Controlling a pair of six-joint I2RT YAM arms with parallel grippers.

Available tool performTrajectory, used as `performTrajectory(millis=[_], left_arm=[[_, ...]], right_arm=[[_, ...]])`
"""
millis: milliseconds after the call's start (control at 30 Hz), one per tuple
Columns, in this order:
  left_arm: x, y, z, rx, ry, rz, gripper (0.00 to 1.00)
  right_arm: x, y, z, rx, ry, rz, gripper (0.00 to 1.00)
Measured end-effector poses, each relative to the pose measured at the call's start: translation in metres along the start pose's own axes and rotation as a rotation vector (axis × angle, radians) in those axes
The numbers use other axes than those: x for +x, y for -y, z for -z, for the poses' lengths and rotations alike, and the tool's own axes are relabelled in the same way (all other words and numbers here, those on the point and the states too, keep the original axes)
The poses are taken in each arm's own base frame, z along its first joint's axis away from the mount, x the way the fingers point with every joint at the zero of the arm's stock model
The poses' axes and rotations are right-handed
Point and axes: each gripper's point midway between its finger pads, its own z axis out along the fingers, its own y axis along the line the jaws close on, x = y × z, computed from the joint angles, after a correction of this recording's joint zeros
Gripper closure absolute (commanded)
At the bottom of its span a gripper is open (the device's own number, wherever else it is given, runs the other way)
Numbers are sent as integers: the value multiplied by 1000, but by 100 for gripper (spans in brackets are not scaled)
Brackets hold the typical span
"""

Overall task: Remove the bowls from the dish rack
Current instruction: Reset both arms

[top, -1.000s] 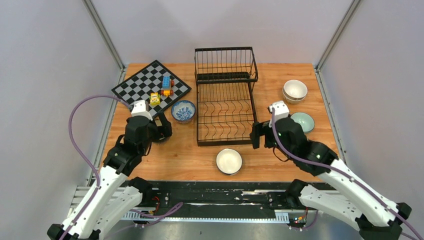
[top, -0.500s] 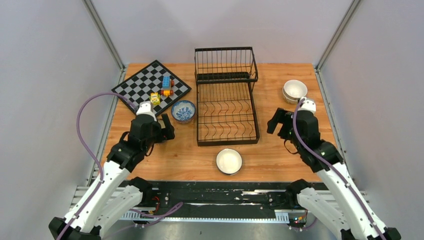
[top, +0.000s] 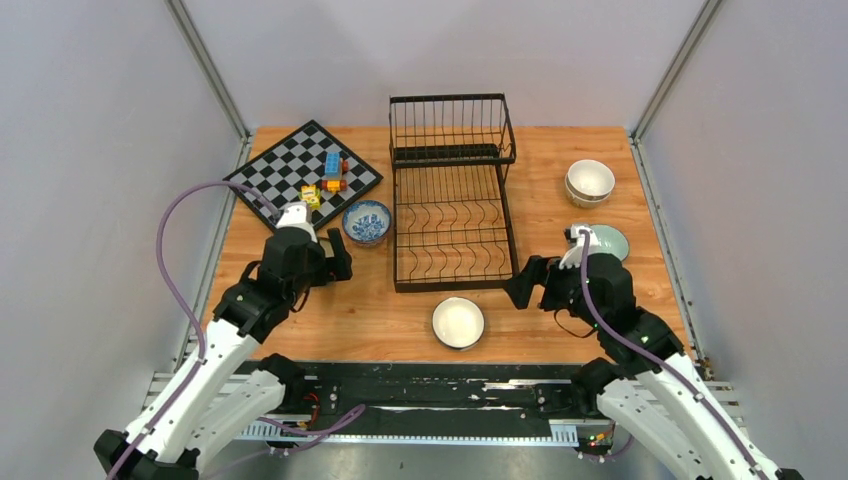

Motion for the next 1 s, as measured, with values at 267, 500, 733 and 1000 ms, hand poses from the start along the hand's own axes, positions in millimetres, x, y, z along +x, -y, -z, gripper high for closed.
performTrajectory(millis=[267, 500, 733, 1000], left_arm=[[-1, 17, 18, 52, 25, -95, 0], [-27, 33, 42, 84, 108, -138, 0], [-52, 26, 45, 5, 175, -137, 0], [-59, 33, 31, -68, 174, 23, 0]], right_arm=[[10, -24, 8, -95, -5, 79, 1], [-27, -28, 15, -15, 103, 135, 1], [-93, -38, 43, 14, 299, 170, 1], [-115, -45, 50, 13, 360, 202, 1]])
